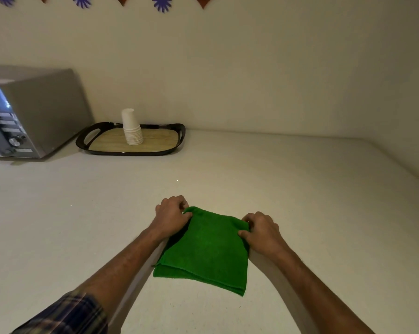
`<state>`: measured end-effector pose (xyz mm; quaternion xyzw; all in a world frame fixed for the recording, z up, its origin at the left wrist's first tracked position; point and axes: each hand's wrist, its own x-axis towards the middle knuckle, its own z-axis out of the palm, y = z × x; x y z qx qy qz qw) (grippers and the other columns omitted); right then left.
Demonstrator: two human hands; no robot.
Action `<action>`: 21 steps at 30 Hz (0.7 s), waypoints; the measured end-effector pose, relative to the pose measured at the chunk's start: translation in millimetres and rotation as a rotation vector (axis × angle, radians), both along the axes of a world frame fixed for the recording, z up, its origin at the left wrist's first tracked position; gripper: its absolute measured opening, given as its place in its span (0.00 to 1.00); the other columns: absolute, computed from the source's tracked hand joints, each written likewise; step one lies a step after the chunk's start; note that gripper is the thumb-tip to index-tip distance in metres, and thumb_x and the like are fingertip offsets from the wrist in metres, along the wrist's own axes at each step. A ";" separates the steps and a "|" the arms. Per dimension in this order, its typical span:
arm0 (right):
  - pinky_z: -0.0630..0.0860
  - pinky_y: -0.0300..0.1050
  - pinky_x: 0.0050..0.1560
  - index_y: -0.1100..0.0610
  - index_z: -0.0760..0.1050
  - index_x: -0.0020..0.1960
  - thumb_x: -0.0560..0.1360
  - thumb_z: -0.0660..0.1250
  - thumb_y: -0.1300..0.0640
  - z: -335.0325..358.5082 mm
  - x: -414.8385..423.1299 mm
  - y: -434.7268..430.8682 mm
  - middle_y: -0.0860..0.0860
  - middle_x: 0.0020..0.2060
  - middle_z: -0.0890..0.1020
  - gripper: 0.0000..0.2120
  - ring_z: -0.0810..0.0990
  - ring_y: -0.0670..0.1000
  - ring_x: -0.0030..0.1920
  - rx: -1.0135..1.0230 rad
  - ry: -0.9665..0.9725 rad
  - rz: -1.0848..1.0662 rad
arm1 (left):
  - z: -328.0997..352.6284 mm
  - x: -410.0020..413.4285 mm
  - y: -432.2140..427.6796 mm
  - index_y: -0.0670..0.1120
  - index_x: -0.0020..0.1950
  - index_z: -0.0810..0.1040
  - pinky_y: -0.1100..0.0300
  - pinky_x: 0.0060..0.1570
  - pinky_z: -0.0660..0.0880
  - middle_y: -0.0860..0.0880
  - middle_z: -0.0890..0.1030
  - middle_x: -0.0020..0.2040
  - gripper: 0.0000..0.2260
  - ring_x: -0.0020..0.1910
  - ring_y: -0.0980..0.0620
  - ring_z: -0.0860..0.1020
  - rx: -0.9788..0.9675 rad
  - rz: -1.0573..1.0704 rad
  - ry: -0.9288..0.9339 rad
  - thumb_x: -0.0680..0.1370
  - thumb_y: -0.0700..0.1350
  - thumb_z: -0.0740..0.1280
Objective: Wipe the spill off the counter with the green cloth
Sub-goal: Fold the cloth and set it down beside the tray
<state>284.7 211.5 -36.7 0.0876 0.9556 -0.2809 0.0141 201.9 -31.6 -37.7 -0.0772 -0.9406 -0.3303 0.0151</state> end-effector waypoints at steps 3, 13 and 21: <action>0.79 0.51 0.47 0.55 0.78 0.47 0.76 0.72 0.59 3.6 4.0 -2.0 0.50 0.42 0.82 0.04 0.80 0.53 0.45 -0.135 0.048 -0.032 | 4.0 10.3 -2.3 0.45 0.46 0.77 0.53 0.44 0.74 0.46 0.82 0.43 0.04 0.42 0.49 0.78 0.231 0.012 -0.025 0.75 0.43 0.70; 0.78 0.46 0.42 0.55 0.82 0.46 0.74 0.75 0.62 1.5 23.1 -1.5 0.55 0.41 0.86 0.04 0.85 0.55 0.45 -0.440 0.038 -0.088 | 11.5 22.1 -22.1 0.45 0.54 0.79 0.68 0.30 0.74 0.57 0.76 0.26 0.14 0.27 0.61 0.76 0.583 -0.022 -0.276 0.73 0.30 0.72; 0.81 0.57 0.46 0.54 0.80 0.43 0.76 0.72 0.60 12.8 20.4 -3.7 0.58 0.37 0.84 0.05 0.84 0.59 0.41 -0.460 0.119 -0.085 | 18.5 22.4 -20.1 0.39 0.48 0.81 0.53 0.43 0.81 0.38 0.86 0.44 0.01 0.44 0.43 0.85 0.521 0.008 -0.232 0.77 0.36 0.70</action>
